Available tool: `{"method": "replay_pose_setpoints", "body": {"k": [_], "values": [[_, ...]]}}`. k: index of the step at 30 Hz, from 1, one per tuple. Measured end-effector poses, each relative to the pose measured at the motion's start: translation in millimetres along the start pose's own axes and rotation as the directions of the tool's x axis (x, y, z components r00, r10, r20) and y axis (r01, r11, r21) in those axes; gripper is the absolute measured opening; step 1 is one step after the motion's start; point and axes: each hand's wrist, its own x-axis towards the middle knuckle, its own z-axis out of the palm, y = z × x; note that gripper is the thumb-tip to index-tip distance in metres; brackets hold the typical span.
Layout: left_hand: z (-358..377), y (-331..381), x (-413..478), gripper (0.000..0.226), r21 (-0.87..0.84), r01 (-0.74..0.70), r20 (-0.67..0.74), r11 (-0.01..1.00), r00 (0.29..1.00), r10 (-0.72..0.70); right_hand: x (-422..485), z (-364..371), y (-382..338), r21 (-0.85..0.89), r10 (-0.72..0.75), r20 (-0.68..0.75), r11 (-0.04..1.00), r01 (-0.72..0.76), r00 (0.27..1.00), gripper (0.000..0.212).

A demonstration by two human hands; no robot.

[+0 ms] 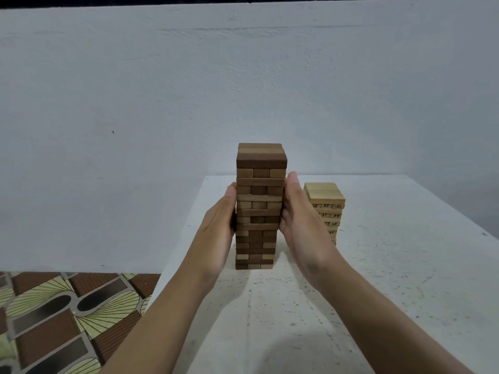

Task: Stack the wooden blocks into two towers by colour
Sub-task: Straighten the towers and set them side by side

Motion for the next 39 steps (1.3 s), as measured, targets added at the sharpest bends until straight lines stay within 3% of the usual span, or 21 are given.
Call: {"method": "replay_pose_setpoints", "body": {"k": [7,28,33,35,37,39], "values": [[0.1,-1.8,1.0,0.056,-0.004,0.016,-0.011,1.0,1.0,-0.016,4.7,-0.3,7.6,0.006,0.024,-0.012,1.0,-0.024,1.0,0.06],[-5.2,0.2,2.7,0.054,0.037,-0.001,-0.019,0.999,1.0,0.002,2.6,-4.8,2.3,-0.052,0.038,-0.031,0.998,-0.039,0.999,0.052],[-11.3,9.0,6.5,0.066,-0.004,-0.066,-0.088,0.998,0.994,0.066,7.7,-10.9,-1.8,-0.064,0.024,-0.038,0.998,-0.026,0.999,0.073],[-9.4,17.7,6.8,0.069,-0.025,-0.08,-0.092,0.997,0.993,0.077,8.4,-9.7,-9.5,-0.071,-0.01,-0.045,0.997,0.006,0.999,0.066],[-7.0,22.9,7.8,0.071,-0.022,-0.089,-0.089,0.996,0.992,0.086,8.4,-7.6,-18.2,-0.077,-0.036,-0.05,0.997,0.032,0.998,0.046],[-5.3,27.1,8.7,0.072,-0.028,-0.091,-0.103,0.995,0.991,0.088,8.0,-5.8,-25.6,-0.095,-0.062,-0.049,0.994,0.057,0.997,0.045]]}}
